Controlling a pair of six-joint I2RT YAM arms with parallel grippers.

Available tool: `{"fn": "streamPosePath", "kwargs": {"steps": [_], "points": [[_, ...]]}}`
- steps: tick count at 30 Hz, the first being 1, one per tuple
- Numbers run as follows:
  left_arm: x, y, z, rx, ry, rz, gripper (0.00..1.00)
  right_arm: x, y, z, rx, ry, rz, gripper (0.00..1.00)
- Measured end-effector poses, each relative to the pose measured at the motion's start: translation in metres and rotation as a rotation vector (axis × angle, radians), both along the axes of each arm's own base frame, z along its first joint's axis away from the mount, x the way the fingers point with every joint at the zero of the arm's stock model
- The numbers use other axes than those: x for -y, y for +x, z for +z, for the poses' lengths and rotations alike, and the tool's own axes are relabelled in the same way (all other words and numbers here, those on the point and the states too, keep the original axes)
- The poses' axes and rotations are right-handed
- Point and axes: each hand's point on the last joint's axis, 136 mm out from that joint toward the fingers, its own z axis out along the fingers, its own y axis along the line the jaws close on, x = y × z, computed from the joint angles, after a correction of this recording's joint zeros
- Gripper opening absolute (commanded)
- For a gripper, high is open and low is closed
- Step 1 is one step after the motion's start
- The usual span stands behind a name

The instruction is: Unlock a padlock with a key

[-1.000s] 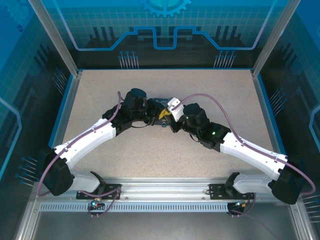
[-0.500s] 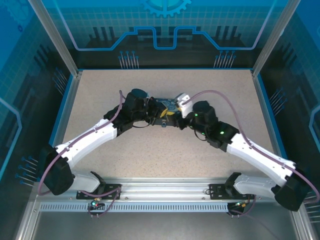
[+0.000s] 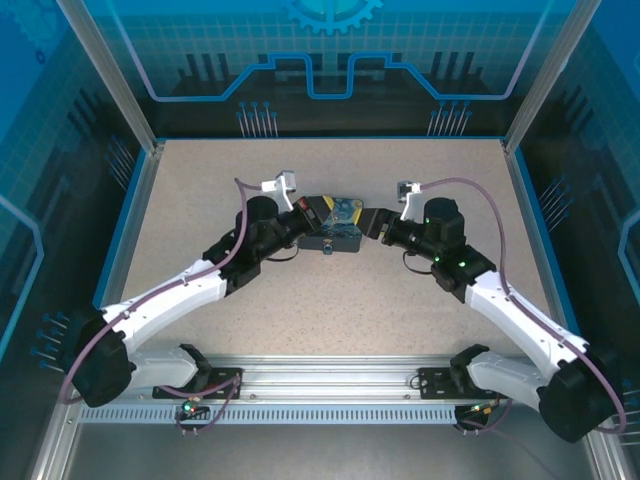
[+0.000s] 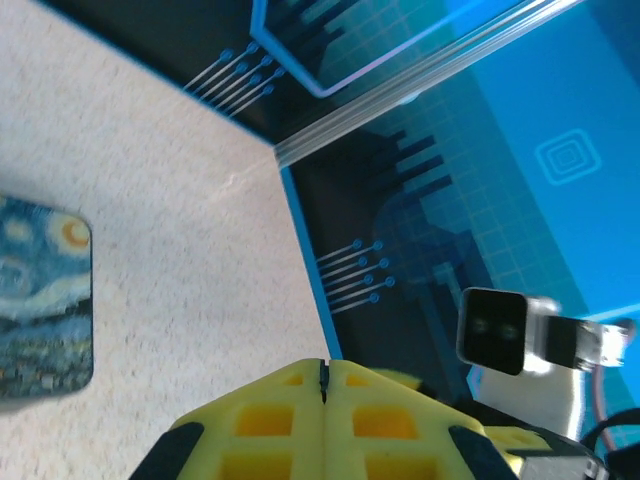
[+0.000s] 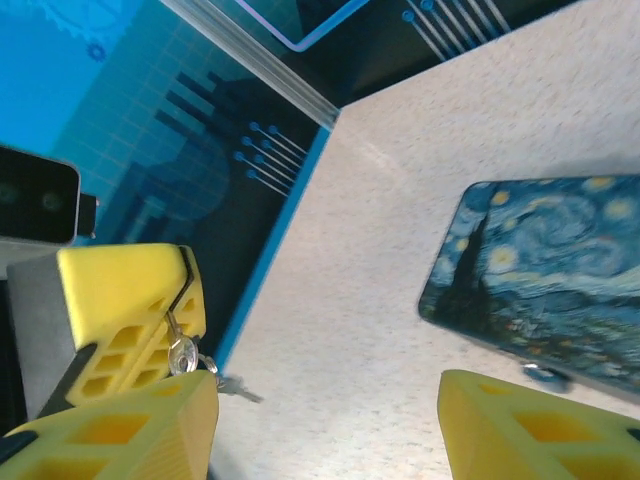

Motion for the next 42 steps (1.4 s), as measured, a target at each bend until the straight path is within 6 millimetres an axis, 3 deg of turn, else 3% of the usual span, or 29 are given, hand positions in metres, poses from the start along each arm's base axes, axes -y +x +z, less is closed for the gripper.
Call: {"fn": "streamPosePath", "kwargs": {"steps": [4, 12, 20, 32, 42], "points": [[-0.004, 0.001, -0.003, 0.104, 0.001, 0.025, 0.00, -0.010, 0.005, 0.000, -0.074, 0.151, 0.006, 0.60], [-0.002, 0.005, 0.012, 0.238, -0.068, 0.056, 0.00, -0.019, 0.015, 0.023, -0.079, 0.325, 0.010, 0.55], [0.001, 0.014, 0.010, 0.247, -0.117, 0.087, 0.00, -0.033, 0.021, 0.016, -0.101, 0.363, 0.033, 0.48], [-0.001, 0.019, 0.006, 0.210, -0.181, 0.122, 0.00, -0.040, 0.019, 0.032, -0.044, 0.409, 0.069, 0.39], [0.001, 0.022, 0.003, 0.193, -0.211, 0.125, 0.00, -0.045, 0.023, 0.022, -0.063, 0.410, 0.083, 0.35]]}}
